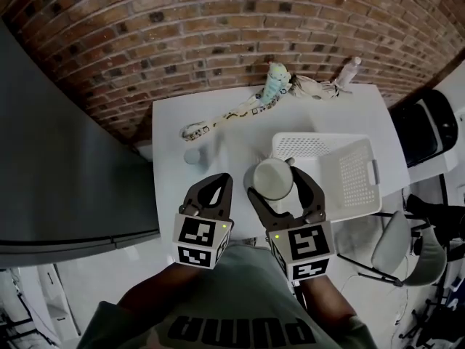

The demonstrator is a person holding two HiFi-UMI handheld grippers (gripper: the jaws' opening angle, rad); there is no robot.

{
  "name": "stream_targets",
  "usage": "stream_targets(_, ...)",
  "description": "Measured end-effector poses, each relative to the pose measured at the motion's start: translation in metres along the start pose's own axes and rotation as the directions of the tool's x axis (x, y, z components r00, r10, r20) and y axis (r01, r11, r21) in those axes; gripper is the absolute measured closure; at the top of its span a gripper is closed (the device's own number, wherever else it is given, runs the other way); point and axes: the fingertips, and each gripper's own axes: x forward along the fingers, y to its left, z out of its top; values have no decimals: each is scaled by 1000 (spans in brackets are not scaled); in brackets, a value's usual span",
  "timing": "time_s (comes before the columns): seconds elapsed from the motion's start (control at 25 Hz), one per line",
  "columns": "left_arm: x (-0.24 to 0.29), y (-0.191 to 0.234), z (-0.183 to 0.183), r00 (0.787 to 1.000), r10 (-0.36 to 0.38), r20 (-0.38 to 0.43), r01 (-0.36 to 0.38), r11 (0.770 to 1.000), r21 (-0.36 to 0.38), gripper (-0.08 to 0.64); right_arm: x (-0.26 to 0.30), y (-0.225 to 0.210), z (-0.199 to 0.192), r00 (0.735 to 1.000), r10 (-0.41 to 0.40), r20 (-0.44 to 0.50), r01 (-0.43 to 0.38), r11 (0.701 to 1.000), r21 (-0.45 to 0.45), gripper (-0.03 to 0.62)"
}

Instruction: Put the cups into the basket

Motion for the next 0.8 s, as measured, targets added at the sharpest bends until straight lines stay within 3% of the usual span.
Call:
stream_targets(0.4, 47, -46, 27, 1000, -16, 7, 16, 999, 29, 557, -11, -101, -27, 994, -102, -37, 103, 994, 39, 210)
stream_targets(0.8, 90, -114, 59, 994, -106, 1, 105, 992, 71, 557, -9, -162, -65, 995, -63, -78, 61, 998, -36, 210)
